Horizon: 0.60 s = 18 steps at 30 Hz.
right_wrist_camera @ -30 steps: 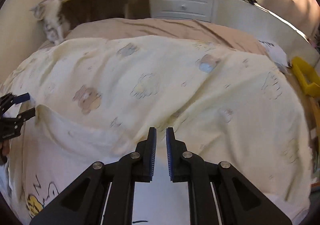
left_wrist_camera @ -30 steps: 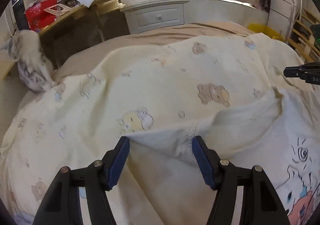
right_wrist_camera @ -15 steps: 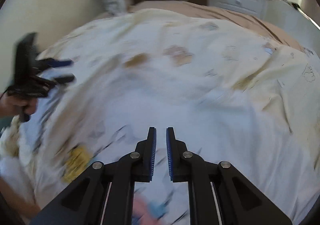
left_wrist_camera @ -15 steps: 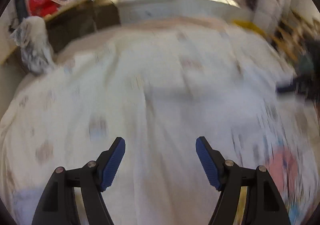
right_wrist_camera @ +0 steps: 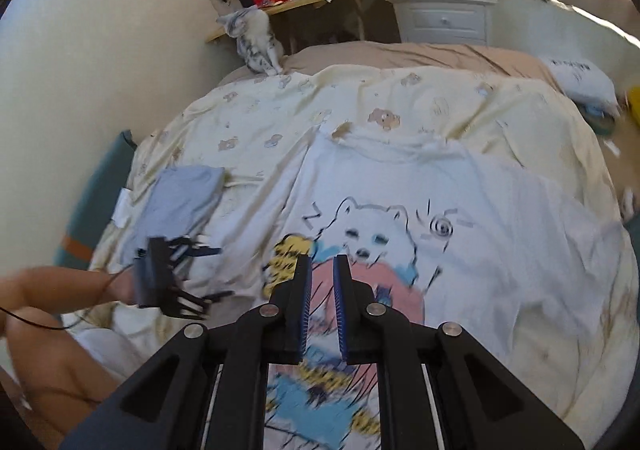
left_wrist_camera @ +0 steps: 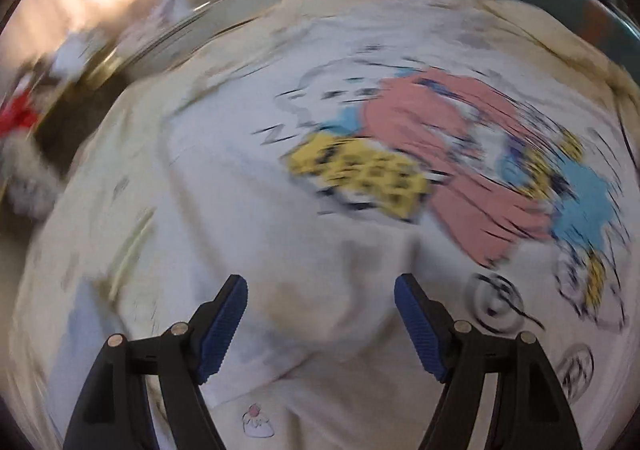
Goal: Fold clothes
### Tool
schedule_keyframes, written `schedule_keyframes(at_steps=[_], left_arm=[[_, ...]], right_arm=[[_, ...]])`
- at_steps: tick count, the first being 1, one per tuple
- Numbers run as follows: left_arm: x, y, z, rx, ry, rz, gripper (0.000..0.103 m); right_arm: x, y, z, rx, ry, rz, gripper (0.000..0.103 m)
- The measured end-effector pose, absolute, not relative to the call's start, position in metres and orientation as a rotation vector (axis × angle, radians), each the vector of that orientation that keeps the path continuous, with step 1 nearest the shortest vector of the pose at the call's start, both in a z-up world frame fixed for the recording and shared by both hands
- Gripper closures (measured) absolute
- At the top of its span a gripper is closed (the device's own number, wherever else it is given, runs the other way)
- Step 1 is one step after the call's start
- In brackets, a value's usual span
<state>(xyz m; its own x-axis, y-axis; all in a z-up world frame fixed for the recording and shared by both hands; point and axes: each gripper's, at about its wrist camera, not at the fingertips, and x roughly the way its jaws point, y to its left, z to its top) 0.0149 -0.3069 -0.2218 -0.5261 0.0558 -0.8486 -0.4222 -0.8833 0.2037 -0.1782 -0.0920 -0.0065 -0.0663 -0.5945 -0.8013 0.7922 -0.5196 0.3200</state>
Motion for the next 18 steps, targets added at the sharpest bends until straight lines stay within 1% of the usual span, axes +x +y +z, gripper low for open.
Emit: schedule_keyframes(at_steps=[3,5,6,7,8,9,11,13,16,18], left_arm=[[0.024,-0.296,-0.223,-1.294,0.722,2.452,0.026],[0.02,-0.297,-0.239,-1.315,0.822,2.481,0.026],[0.017,-0.297,-0.247,-1.326,0.872,2.494,0.035],[0.016,-0.299,-0.248,-1.297,0.889,2.502,0.086],[0.015,-0.304,-0.24,-1.262,0.908,2.532,0.099],[0.014,-0.308,-0.232,-1.226,0.928,2.563,0.101],[0.012,-0.323,-0.211,-1.175,0.944,2.617,0.101],[0.007,-0.35,-0.184,-1.155,1.015,2.669,0.101],[-0.019,-0.411,-0.148,-1.21,1.06,2.766,0.101],[-0.045,-0.449,-0.132,-1.248,1.137,2.851,0.101]], right_arm=[[-0.157,-0.081,0.019,1.21,0.258,-1.767,0.09],[-0.145,-0.074,0.037,1.201,0.202,-1.769,0.089],[-0.14,-0.072,0.045,1.197,0.182,-1.769,0.088],[-0.134,-0.071,0.051,1.178,0.19,-1.782,0.086],[-0.129,-0.07,0.058,1.159,0.199,-1.794,0.086],[-0.125,-0.067,0.062,1.144,0.199,-1.801,0.085],[-0.12,-0.063,0.066,1.131,0.186,-1.811,0.085],[-0.122,-0.059,0.062,1.145,0.19,-1.815,0.085],[-0.133,-0.053,0.055,1.17,0.149,-1.825,0.085],[-0.141,-0.054,0.046,1.203,0.114,-1.814,0.085]])
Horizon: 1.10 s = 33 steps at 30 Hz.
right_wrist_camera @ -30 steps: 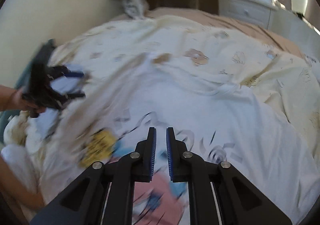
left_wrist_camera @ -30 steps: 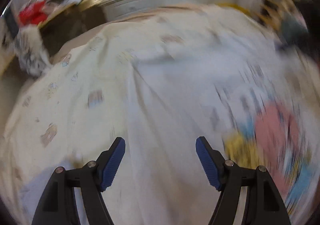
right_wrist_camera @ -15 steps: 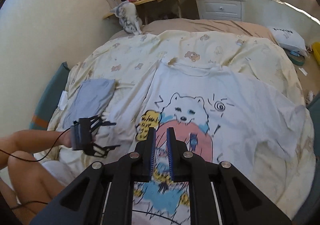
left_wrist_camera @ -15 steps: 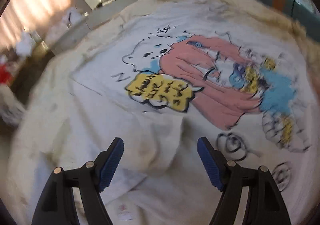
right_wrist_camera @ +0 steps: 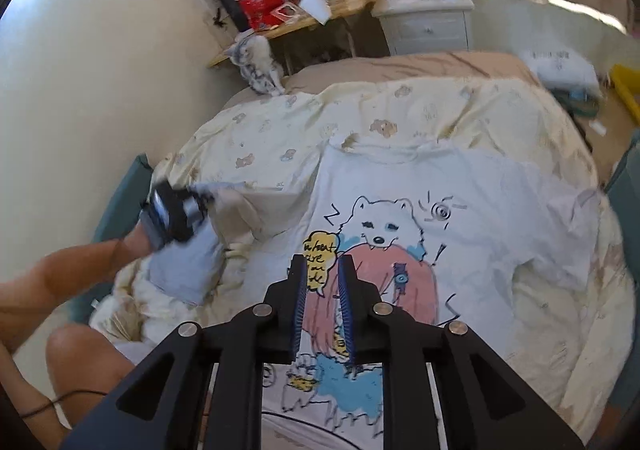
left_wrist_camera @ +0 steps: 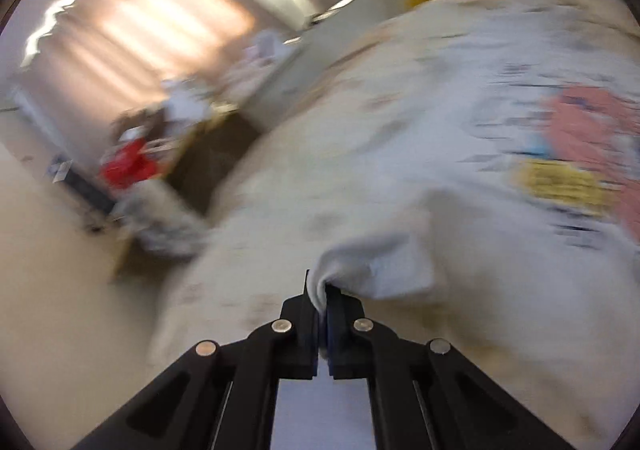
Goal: Fold clothes
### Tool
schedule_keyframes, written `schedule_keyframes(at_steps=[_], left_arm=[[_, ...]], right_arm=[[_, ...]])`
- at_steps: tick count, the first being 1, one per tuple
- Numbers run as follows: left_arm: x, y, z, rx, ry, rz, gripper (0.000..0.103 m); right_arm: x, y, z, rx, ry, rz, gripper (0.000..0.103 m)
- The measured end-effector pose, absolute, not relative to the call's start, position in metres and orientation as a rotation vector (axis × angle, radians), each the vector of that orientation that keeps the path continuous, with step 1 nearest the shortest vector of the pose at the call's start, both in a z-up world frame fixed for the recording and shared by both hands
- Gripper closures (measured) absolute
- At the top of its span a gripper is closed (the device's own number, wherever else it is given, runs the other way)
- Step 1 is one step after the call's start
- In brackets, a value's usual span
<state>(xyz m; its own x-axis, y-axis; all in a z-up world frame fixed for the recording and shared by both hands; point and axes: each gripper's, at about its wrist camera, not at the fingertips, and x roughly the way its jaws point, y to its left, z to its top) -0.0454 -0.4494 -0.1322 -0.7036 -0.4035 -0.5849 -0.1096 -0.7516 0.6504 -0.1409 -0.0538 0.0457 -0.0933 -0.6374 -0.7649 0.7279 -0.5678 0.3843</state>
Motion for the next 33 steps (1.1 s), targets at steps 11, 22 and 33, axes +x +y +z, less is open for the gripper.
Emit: schedule_keyframes(at_steps=[11,22,33], left_arm=[[-0.116,-0.559,-0.18,1.446,-0.97,-2.044,0.056],[-0.05,-0.665,-0.194,1.497,-0.648,-1.861,0.055],[-0.118,-0.692,-0.223,1.477,0.156,-2.081,0.021]], right_arm=[[-0.139,-0.072,0.008,1.269,0.264,-1.761,0.085],[-0.147,-0.093,-0.015,1.317,0.28,-1.701,0.085],[-0.152,-0.098,-0.013,1.331,0.3,-1.757,0.085]])
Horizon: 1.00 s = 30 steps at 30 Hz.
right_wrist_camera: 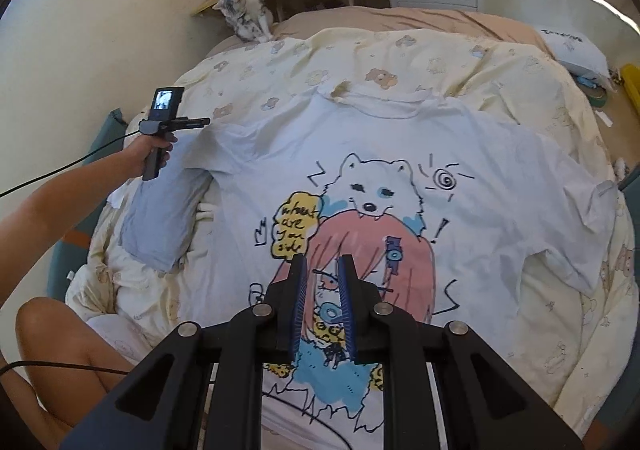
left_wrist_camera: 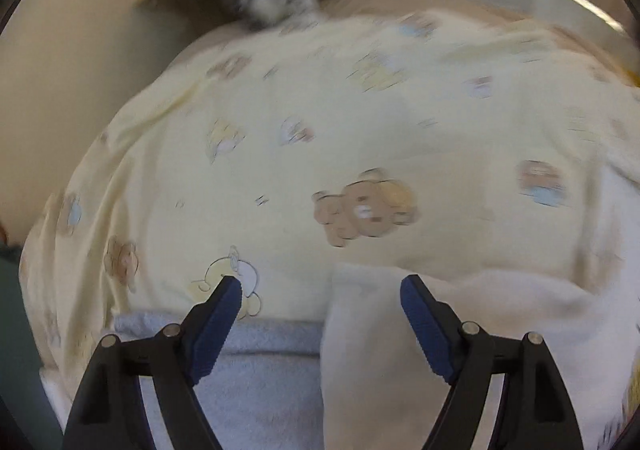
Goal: Fold clothes
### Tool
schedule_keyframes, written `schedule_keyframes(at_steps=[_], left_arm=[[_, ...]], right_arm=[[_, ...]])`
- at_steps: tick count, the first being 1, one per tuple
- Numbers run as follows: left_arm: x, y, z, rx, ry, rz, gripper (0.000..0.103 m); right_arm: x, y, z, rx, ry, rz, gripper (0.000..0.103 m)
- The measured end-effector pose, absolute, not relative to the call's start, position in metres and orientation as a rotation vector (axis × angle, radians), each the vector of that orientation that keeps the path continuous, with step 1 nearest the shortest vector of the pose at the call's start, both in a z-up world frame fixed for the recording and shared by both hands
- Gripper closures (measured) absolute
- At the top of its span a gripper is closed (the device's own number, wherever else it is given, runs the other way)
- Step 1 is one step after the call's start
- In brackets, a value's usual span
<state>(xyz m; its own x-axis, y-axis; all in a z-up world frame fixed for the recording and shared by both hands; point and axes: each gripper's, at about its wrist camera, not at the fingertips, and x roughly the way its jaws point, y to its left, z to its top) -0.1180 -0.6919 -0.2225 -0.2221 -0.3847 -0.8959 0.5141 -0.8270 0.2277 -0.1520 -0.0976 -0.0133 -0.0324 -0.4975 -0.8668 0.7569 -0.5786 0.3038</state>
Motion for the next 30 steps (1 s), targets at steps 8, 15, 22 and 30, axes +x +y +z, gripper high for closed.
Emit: schedule_keyframes(at_steps=[8,15,22,30], left_arm=[[-0.131,-0.689,-0.236,1.542,0.37,-2.169,0.097],[-0.129,-0.665,-0.182,1.46,0.173,-2.43,0.102],[-0.1,-0.69,-0.102,1.154,0.117,-2.59,0.102],[-0.11,-0.703,-0.135,1.329,-0.135,-2.199,0.093]], right_arm=[[-0.162,-0.1,-0.02,1.36,0.299,-1.767,0.085],[-0.16,-0.112,-0.031,1.359,0.32,-1.715,0.085],[-0.161,-0.108,-0.034,1.365,0.319,-1.71,0.085],[-0.158,-0.111,-0.031,1.352,0.32,-1.708,0.085]])
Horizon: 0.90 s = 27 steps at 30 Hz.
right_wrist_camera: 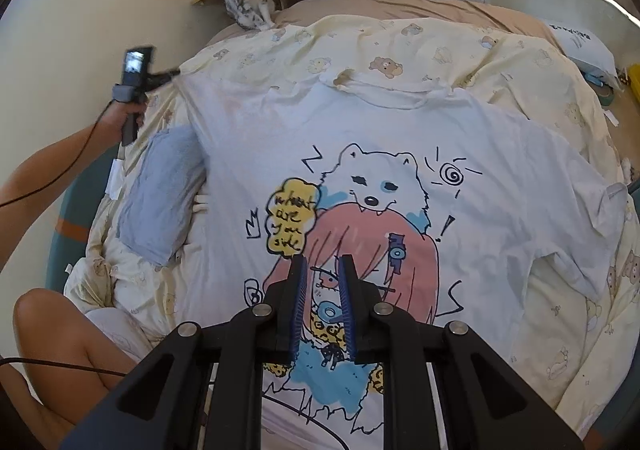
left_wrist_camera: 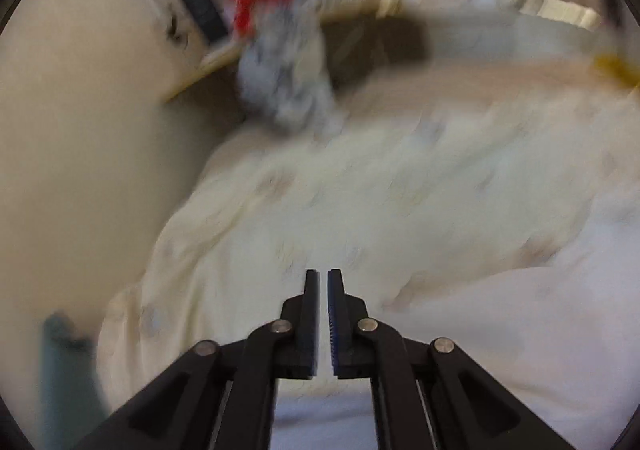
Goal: Fold clothes
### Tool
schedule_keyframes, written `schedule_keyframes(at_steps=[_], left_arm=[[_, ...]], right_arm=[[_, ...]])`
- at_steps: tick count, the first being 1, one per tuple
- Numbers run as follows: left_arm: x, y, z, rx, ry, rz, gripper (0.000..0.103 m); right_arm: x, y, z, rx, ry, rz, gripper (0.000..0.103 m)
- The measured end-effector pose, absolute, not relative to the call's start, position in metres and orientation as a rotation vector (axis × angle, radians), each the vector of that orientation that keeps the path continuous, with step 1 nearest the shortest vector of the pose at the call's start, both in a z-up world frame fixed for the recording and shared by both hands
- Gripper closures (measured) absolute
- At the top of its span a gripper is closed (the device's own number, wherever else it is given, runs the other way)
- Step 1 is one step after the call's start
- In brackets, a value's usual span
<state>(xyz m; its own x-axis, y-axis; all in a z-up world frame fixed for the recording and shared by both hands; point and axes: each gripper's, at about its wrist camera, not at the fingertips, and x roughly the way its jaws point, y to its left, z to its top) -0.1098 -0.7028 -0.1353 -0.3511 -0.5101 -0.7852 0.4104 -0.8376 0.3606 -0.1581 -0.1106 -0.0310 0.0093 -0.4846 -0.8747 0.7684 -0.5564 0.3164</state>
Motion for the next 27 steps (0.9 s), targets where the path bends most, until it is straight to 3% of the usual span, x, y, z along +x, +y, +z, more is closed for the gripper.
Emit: schedule_keyframes(at_steps=[3,6,7,9,12,16,22,25,26,27], left_arm=[[-0.11,-0.707,-0.163,1.407,-0.077,-2.111,0.089],[-0.099,-0.704,-0.168,1.348,-0.003,-2.175,0.054],[-0.093,-0.702,-0.171,1.351,0.015,-2.198,0.049],[-0.081,-0.697,-0.178,1.359,0.052,-2.245,0.047],[-0.057,-0.692,-0.198,1.447,0.285,-2.338,0.046],[-0.027,-0.674,-0.228,1.517,0.344,-2.338,0.032],[-0.029,-0.665,-0.246,1.503,0.494,-2.351,0.032],[-0.045,-0.645,-0.249,1.544,0.423,-2.384,0.033],[-0.052,-0.638,-0.252,1.578,0.349,-2.358,0.042],[-0.05,-0.636,-0.248,1.561,0.347,-2.357,0.082]], right_arm=[[-0.154,-0.114,-0.029,1.337,0.335,-1.705,0.085],[-0.151,-0.115,-0.029,1.332,0.353,-1.704,0.085],[-0.151,-0.115,-0.029,1.334,0.353,-1.704,0.085],[-0.152,-0.114,-0.029,1.337,0.354,-1.706,0.085],[-0.153,-0.115,-0.03,1.344,0.346,-1.702,0.085],[-0.152,-0.118,-0.031,1.343,0.348,-1.696,0.084],[-0.149,-0.119,-0.033,1.351,0.366,-1.696,0.085],[-0.148,-0.118,-0.03,1.348,0.37,-1.706,0.084],[-0.148,-0.118,-0.029,1.346,0.365,-1.707,0.084],[-0.149,-0.118,-0.028,1.343,0.361,-1.709,0.084]])
